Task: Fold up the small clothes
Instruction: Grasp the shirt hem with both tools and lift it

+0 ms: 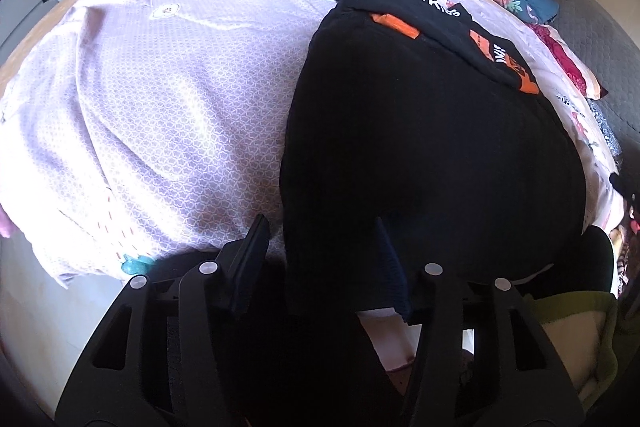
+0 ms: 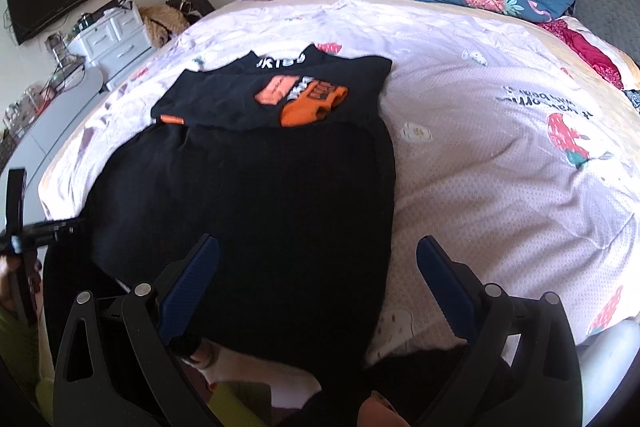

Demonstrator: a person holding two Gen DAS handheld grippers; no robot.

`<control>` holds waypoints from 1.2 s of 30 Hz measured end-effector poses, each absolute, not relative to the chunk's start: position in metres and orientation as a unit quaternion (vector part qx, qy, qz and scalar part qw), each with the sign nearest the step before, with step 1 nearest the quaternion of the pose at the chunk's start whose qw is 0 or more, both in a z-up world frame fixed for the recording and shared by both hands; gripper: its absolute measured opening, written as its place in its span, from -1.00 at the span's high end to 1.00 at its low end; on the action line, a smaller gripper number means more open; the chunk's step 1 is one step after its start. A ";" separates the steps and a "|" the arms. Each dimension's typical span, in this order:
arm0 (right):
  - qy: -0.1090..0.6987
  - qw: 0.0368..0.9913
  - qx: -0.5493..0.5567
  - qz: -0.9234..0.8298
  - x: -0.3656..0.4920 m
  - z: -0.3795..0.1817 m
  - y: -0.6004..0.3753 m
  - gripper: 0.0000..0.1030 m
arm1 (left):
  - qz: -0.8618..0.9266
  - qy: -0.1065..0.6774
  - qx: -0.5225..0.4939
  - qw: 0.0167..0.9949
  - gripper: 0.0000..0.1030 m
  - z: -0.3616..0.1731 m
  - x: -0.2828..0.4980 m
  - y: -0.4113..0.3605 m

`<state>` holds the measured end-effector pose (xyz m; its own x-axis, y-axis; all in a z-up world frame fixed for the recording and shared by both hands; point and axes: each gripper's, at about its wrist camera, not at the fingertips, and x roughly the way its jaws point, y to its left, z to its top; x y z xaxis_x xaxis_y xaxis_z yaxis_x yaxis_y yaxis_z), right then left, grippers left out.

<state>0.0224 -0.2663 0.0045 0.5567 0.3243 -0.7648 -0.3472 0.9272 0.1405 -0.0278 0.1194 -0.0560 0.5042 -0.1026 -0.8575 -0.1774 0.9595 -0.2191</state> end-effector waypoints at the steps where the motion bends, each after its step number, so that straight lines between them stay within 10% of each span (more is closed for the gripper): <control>1: 0.435 0.880 -0.016 0.190 0.020 0.002 -0.268 -0.91 | 0.021 0.498 -0.142 0.855 0.11 -0.057 -0.027 0.119; 12: 0.484 0.848 -0.052 0.210 -0.018 -0.031 -0.278 -0.88 | 0.023 0.485 -0.136 0.863 0.70 -0.061 -0.024 0.121; 15: 0.499 0.835 -0.072 0.220 -0.018 -0.038 -0.268 -0.52 | 0.023 0.475 -0.144 0.868 0.94 -0.056 -0.028 0.125; 36: 0.556 0.804 -0.113 0.177 -0.008 -0.071 -0.257 0.29 | 0.009 0.407 -0.163 0.899 0.95 -0.018 -0.046 0.128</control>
<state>-0.0076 -0.2568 -0.0708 0.3183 0.1588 -0.9346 -0.4108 0.9116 0.0150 -0.0462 0.1285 -0.0181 0.6683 -0.1156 -0.7349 -0.1496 0.9468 -0.2850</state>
